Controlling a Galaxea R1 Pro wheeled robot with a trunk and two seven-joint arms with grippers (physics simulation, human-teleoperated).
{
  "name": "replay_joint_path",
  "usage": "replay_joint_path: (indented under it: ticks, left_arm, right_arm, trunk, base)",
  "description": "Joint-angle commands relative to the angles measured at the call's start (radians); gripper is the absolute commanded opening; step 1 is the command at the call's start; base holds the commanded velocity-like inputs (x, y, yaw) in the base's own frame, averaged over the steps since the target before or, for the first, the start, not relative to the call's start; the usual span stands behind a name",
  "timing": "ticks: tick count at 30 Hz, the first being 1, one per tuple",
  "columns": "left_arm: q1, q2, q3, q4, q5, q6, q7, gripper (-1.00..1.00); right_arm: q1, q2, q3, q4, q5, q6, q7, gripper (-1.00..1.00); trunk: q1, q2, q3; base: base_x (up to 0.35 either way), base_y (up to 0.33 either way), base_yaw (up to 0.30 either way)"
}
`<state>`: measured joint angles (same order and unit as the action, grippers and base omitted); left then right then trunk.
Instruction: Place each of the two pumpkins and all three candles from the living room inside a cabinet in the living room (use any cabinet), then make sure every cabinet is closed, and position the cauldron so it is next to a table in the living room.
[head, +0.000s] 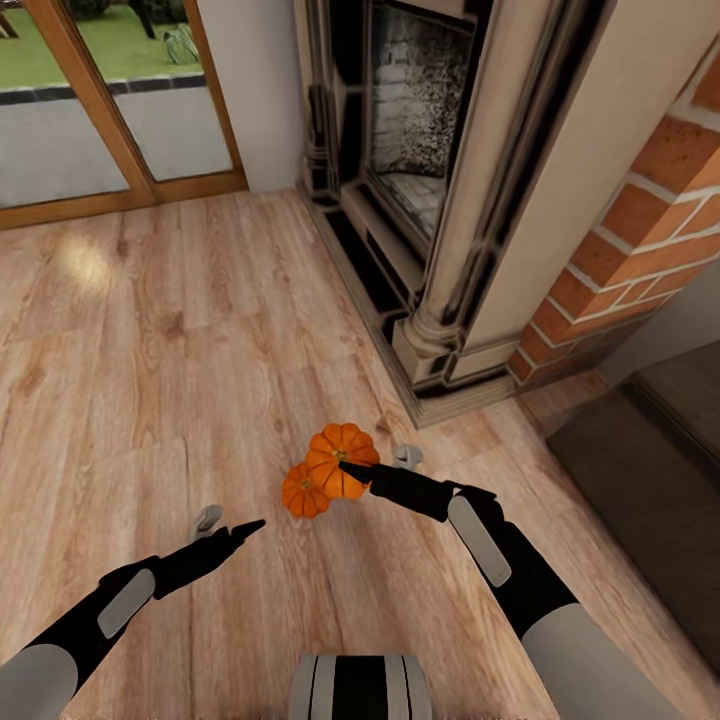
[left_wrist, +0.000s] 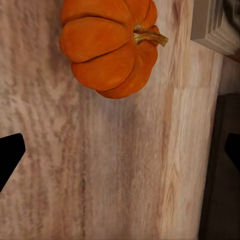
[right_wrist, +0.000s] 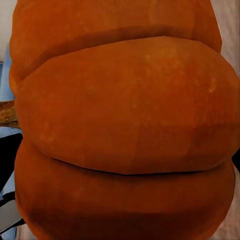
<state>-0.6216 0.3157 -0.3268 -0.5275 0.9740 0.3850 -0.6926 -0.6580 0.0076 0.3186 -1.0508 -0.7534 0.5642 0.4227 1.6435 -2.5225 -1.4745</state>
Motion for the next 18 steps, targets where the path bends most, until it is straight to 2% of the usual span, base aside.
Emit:
replay_joint_path:
  ticks: [1,6,12,18]
  left_arm:
    - [0.0,0.0,0.0,0.0,0.0,0.0,-0.002,1.0]
    - [0.0,0.003,0.0,-0.003,0.001,-0.003,-0.007,1.0]
    - [0.0,0.013,0.0,-0.014,0.002,-0.003,-0.014,1.0]
    - [0.0,0.011,0.0,-0.014,0.003,-0.004,-0.015,1.0]
  right_arm:
    - [0.0,0.0,0.0,-0.004,-0.002,0.0,-0.001,-1.0]
    - [0.0,0.003,-0.002,-0.016,-0.002,0.0,-0.002,-1.0]
    - [0.0,0.004,0.001,-0.017,-0.001,0.0,-0.003,-1.0]
    - [0.0,0.003,-0.001,-0.018,-0.001,-0.001,0.0,-1.0]
  trunk:
    - [0.0,0.0,-0.004]
    - [0.0,0.0,-0.004]
    - [0.003,-0.002,-0.027]
    - [0.003,-0.002,-0.027]
  base:
    - [0.0,0.0,0.0]
    - [0.0,0.0,0.0]
    - [0.0,0.0,0.0]
    - [0.0,0.0,0.0]
